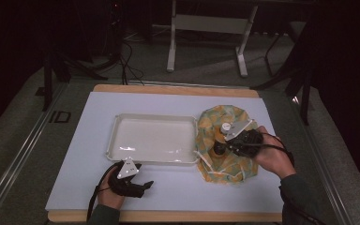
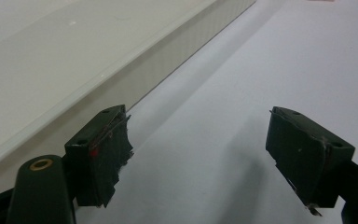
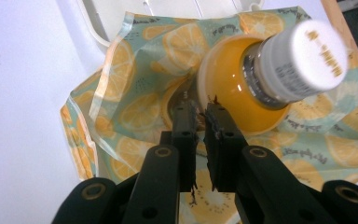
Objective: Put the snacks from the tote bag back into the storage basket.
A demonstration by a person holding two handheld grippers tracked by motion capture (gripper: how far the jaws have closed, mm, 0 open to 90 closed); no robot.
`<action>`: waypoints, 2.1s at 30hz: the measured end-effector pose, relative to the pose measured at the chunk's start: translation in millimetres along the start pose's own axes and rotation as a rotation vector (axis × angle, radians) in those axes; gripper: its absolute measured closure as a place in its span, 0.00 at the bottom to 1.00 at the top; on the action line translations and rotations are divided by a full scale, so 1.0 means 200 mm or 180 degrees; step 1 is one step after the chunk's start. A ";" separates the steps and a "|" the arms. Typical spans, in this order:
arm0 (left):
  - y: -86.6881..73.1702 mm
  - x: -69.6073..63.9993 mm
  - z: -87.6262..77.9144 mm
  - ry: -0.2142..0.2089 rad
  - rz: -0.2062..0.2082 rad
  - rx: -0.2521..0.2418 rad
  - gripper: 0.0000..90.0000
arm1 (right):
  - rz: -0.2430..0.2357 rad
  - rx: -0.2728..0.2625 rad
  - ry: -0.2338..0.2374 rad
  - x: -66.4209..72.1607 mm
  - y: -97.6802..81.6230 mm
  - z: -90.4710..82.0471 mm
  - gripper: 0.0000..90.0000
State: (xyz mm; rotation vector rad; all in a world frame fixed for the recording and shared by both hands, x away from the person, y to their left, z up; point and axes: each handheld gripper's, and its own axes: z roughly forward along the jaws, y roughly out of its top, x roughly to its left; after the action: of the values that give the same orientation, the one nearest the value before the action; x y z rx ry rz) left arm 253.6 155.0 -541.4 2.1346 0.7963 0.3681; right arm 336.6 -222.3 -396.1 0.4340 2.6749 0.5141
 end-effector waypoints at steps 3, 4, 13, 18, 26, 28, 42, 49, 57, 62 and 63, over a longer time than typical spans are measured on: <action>0.00 0.00 0.00 0.0000 0.0001 0.0001 0.24 | -0.0053 0.0018 0.0012 -0.01 0.02 -0.02 0.91; 0.00 0.00 0.00 -0.0001 0.0002 0.0001 0.24 | -0.0084 0.0027 0.0022 0.00 0.03 -0.02 0.91; 0.00 0.00 0.00 -0.0002 -0.0002 0.0003 0.24 | -0.0202 0.0069 -0.0006 -0.02 0.07 -0.07 0.88; 0.00 0.00 0.00 -0.0003 -0.0003 0.0004 0.24 | -0.0204 0.0013 -0.0015 -0.04 0.09 -0.09 0.82; 0.00 0.00 0.00 -0.0008 -0.0003 0.0006 0.24 | -0.0102 -0.0078 -0.0033 -0.09 0.11 -0.11 0.78; 0.00 0.00 0.00 -0.0012 -0.0007 0.0006 0.24 | -0.0093 -0.0121 -0.0046 -0.10 0.12 -0.12 0.75; 0.00 0.00 0.00 -0.0016 0.0000 0.0022 0.24 | -0.0087 -0.0036 -0.0090 -0.18 0.19 -0.10 0.63; 0.00 0.00 0.00 -0.0021 -0.0005 0.0021 0.24 | -0.0011 0.0066 0.0027 -0.21 0.21 -0.05 0.60; 0.00 0.00 0.00 -0.0023 -0.0002 0.0022 0.24 | 0.0074 0.0247 0.0265 -0.25 0.22 0.01 0.60; 0.00 0.00 0.00 -0.0024 -0.0006 0.0019 0.24 | 0.0246 0.0255 0.0267 -0.26 0.21 0.00 0.64; 0.00 0.00 0.00 -0.0023 -0.0003 0.0022 0.24 | 0.0265 0.0248 0.0261 -0.26 0.21 0.00 0.64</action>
State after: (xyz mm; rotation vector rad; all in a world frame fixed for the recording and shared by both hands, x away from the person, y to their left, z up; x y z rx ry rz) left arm 254.3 155.4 -541.4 2.1410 0.7955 0.3574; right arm 392.9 -203.6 -363.5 0.5599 2.7725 0.4620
